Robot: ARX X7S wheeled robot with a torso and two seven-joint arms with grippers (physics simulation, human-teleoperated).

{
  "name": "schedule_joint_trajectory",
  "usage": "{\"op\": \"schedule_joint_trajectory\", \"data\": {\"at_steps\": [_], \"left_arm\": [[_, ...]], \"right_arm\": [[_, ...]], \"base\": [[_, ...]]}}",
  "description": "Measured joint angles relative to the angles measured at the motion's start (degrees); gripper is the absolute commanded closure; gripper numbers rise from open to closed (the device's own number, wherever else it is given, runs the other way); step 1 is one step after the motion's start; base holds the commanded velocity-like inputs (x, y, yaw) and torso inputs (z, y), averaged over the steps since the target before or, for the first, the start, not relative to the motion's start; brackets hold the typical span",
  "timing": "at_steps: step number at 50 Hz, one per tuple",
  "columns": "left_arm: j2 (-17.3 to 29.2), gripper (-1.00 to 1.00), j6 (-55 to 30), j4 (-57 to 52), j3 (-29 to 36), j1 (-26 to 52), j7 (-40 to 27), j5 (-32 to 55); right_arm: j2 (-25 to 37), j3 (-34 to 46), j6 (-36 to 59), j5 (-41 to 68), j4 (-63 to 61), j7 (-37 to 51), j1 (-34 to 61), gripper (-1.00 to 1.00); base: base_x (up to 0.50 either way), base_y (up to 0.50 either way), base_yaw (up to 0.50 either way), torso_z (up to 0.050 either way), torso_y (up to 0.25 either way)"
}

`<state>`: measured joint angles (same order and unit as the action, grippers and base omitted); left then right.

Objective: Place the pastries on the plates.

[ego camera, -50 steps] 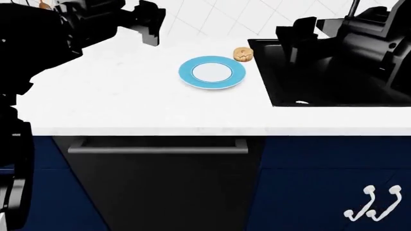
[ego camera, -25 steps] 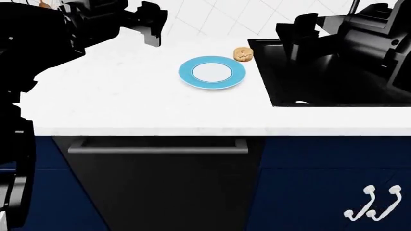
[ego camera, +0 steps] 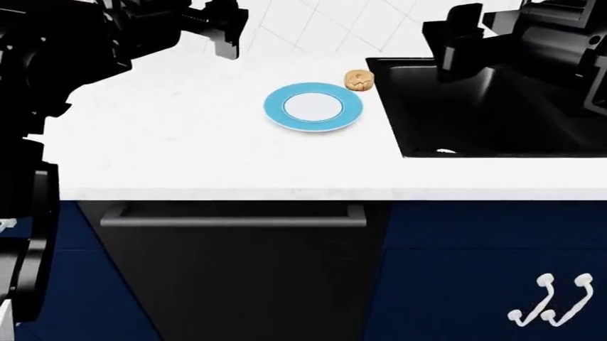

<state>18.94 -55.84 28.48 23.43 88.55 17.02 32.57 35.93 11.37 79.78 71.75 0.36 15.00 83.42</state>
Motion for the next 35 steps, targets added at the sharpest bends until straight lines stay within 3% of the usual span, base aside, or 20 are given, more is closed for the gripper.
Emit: {"op": "schedule_joint_trajectory", "data": {"at_steps": [17,35], "left_arm": [[-0.1,-1.0,-0.3,0.6,0.2,0.1,0.0,0.2],[-0.1,-1.0,-0.6,0.5,-0.3,-0.3,-0.8,0.8]], "right_arm": [[0.7,0.2,-2.0,0.2,-0.4,-0.6,-1.5,-1.0],[1.0,0.8,-5.1,-0.6,-0.6,-2.4,-3.7,-1.0]], "base": [[0.18,-0.07,0.0,0.0,0.0],[0.23,-0.37,0.0,0.0,0.0]]}}
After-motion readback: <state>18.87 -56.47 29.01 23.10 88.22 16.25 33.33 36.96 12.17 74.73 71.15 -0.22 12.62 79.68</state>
